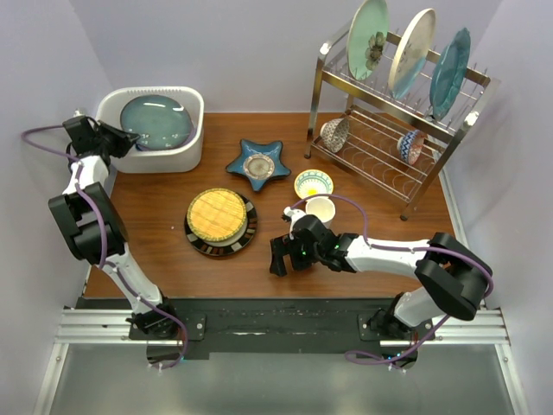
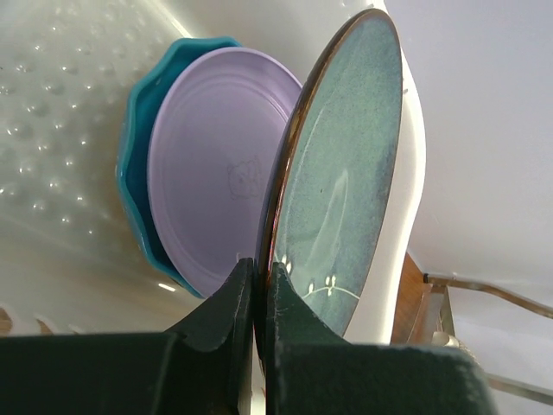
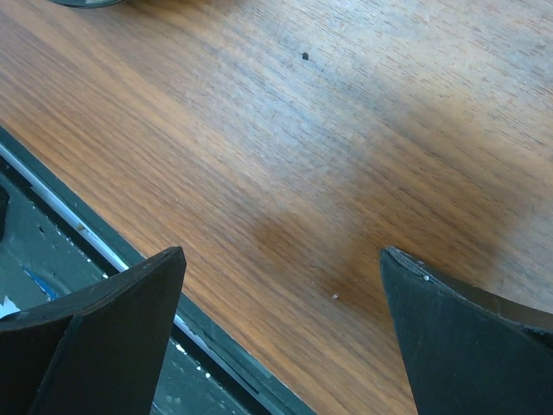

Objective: Place the plates into the plastic bin on the countertop
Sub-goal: Place the plate in the plastic bin.

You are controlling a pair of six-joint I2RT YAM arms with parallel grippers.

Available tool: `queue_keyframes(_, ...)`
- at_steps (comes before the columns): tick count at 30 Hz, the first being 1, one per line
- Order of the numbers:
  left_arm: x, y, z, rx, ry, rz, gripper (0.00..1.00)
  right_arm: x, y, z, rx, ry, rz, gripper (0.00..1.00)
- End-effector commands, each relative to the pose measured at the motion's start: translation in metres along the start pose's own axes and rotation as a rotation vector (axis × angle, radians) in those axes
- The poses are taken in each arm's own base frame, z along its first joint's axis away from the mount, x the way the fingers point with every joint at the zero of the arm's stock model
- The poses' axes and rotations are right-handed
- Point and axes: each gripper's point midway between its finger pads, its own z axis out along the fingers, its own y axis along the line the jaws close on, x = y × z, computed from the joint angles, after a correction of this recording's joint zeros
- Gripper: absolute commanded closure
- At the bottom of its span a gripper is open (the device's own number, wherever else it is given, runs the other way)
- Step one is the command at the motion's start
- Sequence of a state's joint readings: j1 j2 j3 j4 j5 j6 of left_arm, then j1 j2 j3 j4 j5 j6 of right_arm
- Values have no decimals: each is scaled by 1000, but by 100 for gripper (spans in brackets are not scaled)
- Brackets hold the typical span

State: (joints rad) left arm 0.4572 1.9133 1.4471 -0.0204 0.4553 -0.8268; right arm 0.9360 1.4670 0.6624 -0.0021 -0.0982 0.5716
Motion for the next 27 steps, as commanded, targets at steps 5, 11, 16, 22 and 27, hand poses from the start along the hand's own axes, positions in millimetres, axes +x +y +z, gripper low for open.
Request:
queue_keyframes(5,-39,-54,2,163,-93,62,79,-5,9,-1,-32,-19,5,1)
queue_keyframes(11,-32,-60,11,168,-70,81,56,-4,7,-1,-27,-16,7,1)
queue_keyframes(16,-29,-62,12,164,-59,91,44,-3,7,-3,-25,-19,10,1)
queue_keyframes(22,-25,-62,2,147,-60,115,37,-4,8,-2,-33,-20,9,1)
queue_keyframes(27,-19,-61,-12,140,-72,125,35,-3,8,-2,-32,-18,9,1)
